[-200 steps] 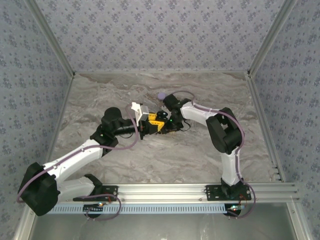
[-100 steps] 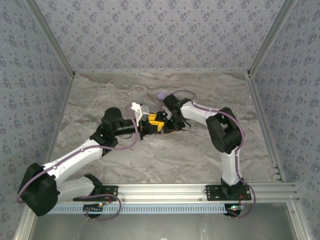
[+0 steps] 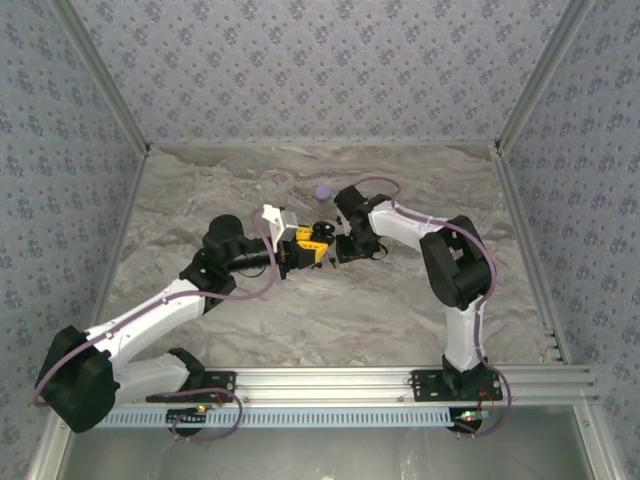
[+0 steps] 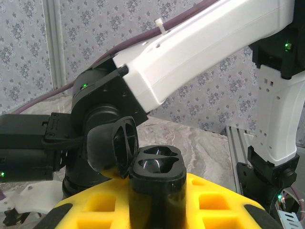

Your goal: Insert the wireless bluetooth earbuds into the charging case

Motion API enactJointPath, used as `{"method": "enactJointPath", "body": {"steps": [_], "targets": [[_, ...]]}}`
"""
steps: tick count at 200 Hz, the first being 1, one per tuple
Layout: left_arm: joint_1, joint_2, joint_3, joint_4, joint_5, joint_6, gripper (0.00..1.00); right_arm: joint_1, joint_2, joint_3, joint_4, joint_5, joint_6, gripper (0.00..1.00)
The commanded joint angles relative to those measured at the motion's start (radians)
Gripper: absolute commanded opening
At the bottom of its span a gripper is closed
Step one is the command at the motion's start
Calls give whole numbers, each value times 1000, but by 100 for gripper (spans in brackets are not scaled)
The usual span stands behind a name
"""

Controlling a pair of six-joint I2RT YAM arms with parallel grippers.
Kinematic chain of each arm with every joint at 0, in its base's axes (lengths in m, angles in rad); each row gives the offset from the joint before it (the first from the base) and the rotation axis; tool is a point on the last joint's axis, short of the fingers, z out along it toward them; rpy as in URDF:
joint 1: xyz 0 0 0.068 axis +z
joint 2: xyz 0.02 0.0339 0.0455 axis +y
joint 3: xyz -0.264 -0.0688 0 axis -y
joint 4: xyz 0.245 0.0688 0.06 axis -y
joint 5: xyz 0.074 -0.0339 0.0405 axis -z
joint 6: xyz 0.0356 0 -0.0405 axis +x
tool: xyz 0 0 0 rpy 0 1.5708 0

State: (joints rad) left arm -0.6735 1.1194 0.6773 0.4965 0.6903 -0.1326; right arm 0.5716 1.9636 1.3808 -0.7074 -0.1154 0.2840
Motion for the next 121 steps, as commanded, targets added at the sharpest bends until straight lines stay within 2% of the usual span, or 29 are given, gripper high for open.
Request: {"method": "enactJointPath", "body": {"steps": [1, 13, 39, 121], "targets": [[7, -24, -1, 15, 4, 8, 22, 4, -80, -16, -9, -71, -14, 37], [6, -24, -2, 15, 5, 10, 21, 7, -87, -15, 6, -130, -23, 39], [7, -21, 1, 16, 5, 10, 22, 18, -65, 6, 19, -153, -10, 42], [7, -25, -4, 14, 6, 8, 21, 71, 68, 143, -62, -12, 131, 40]]}}
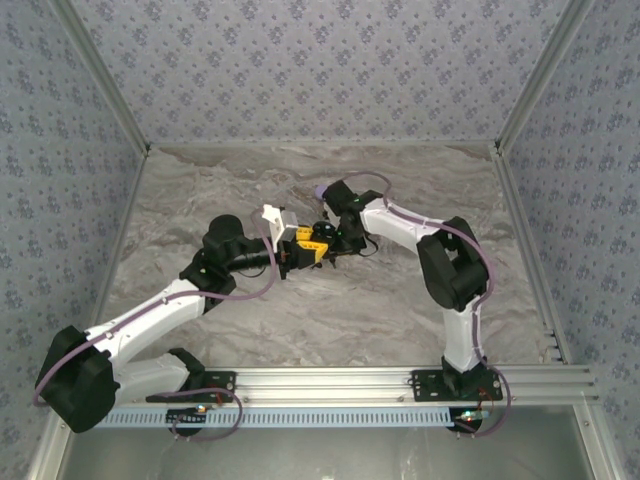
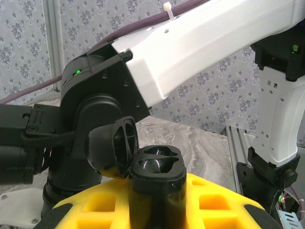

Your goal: Insert the wireless bluetooth earbuds into the charging case

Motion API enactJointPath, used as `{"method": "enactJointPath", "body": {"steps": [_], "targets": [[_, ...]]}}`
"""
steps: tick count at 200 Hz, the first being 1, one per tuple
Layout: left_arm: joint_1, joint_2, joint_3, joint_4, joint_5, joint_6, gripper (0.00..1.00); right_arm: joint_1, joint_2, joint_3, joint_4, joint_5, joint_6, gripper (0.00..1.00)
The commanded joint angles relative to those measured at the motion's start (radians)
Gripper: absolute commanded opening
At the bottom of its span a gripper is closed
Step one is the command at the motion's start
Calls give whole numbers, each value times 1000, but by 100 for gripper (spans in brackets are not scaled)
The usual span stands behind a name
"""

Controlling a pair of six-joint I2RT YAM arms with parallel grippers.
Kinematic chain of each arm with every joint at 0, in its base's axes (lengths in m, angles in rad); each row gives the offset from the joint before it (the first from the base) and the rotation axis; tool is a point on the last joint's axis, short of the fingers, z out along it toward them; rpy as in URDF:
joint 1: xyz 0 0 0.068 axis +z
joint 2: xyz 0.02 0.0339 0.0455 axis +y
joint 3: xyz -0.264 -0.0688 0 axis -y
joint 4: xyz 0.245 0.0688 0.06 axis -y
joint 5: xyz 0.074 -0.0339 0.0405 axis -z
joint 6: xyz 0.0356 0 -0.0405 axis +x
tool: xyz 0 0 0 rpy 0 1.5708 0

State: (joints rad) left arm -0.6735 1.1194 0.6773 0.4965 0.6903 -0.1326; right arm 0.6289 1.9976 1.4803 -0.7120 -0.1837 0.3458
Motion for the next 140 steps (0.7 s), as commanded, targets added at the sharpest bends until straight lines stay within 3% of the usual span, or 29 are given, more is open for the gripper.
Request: {"method": "enactJointPath", "body": {"steps": [1, 140], "targets": [[7, -26, -4, 13, 6, 8, 21, 13, 34, 45, -59, 57, 71, 40], [7, -21, -8, 12, 7, 10, 21, 35, 112, 103, -107, 83, 110, 37]]}}
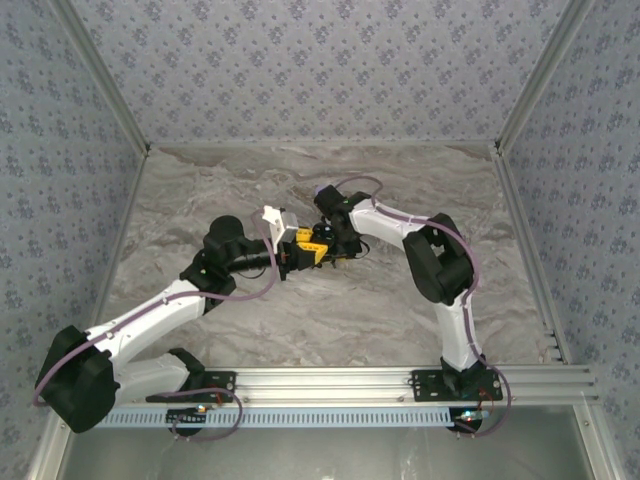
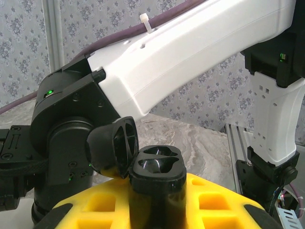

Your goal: Insert the wireless bluetooth earbuds into the charging case

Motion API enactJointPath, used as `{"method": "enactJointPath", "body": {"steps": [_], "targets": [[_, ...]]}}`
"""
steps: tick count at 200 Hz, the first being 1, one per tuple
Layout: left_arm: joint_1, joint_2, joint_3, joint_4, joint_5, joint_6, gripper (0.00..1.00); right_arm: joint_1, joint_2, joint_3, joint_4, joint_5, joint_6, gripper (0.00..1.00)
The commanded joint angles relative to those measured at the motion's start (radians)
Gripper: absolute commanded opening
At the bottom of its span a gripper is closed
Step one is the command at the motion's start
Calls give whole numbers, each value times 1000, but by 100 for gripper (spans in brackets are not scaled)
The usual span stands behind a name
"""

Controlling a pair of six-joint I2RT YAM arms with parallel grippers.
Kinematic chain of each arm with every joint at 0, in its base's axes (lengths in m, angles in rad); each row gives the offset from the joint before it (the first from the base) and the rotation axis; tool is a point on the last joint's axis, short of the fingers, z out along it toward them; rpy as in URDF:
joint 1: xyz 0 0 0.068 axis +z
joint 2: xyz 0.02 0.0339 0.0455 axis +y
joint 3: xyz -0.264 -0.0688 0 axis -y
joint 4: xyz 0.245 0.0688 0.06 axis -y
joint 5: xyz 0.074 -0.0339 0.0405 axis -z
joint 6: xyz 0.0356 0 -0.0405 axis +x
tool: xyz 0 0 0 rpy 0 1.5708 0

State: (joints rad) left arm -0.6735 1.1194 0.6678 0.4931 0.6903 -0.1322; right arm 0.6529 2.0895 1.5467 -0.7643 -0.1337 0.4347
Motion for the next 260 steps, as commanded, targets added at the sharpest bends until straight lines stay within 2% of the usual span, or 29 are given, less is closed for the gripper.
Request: {"method": "enactJointPath", "body": {"steps": [1, 195, 220, 260], "targets": [[7, -21, 2, 16, 8, 9, 21, 11, 21, 36, -55, 33, 21, 37], [7, -30, 4, 5, 9, 9, 21, 30, 142, 74, -43, 74, 64, 28], [7, -33, 6, 0, 8, 8, 21, 31, 130, 61, -29, 83, 39, 24], [7, -32, 5, -4, 8, 9, 21, 7, 67, 7, -22, 106, -29, 24]]}}
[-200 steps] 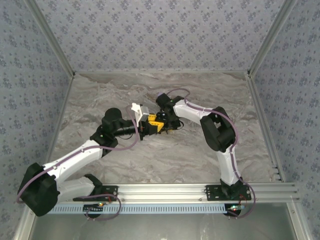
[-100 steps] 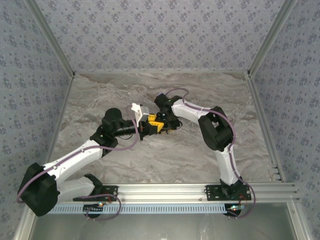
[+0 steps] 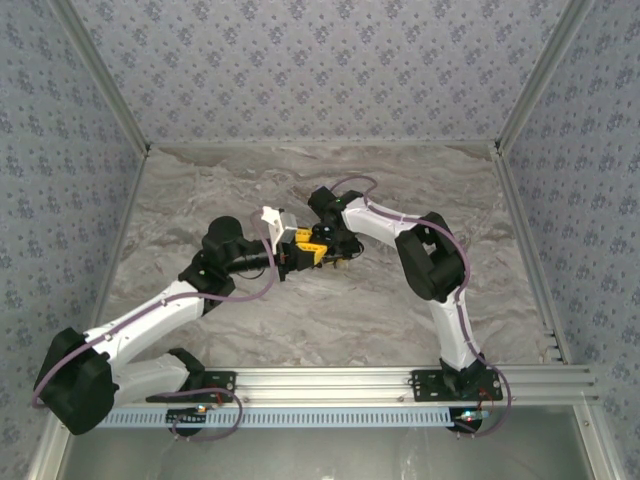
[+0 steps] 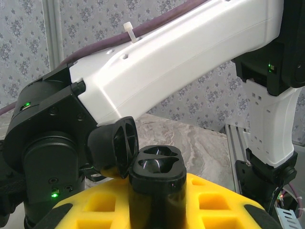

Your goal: Insert the wireless bluetooth earbuds into the charging case

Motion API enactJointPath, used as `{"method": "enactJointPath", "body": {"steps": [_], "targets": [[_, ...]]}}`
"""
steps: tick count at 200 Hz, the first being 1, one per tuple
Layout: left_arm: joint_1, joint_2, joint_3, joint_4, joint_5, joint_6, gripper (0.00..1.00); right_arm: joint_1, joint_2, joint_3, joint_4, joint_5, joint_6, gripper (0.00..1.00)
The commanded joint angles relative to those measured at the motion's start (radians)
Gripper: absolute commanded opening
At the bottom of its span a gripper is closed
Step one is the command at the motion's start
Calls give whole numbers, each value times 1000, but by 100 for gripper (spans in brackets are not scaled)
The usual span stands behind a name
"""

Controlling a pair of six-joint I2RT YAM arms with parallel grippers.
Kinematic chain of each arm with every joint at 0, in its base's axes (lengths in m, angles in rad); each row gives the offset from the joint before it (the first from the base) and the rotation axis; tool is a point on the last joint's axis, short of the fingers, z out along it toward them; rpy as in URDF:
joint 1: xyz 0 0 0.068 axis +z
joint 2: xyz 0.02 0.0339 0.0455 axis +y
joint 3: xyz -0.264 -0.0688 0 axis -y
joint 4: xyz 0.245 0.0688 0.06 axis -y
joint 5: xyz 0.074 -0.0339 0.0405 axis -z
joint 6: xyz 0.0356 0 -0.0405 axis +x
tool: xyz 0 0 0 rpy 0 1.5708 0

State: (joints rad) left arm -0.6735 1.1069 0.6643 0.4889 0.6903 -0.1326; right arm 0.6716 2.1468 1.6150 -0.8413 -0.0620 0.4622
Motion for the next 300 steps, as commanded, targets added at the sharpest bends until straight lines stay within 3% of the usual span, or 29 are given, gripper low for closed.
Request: {"method": "enactJointPath", "body": {"steps": [1, 97, 217, 300], "targets": [[7, -19, 9, 0, 8, 9, 22, -12, 8, -62, 55, 36, -58, 24], [7, -19, 3, 5, 8, 10, 21, -73, -116, -167, -12, 34, -301, 24], [7, -18, -1, 5, 8, 13, 21, -40, -47, -132, -5, 42, -167, 32], [6, -18, 1, 5, 10, 11, 21, -43, -18, -129, 5, 51, -136, 25]]}}
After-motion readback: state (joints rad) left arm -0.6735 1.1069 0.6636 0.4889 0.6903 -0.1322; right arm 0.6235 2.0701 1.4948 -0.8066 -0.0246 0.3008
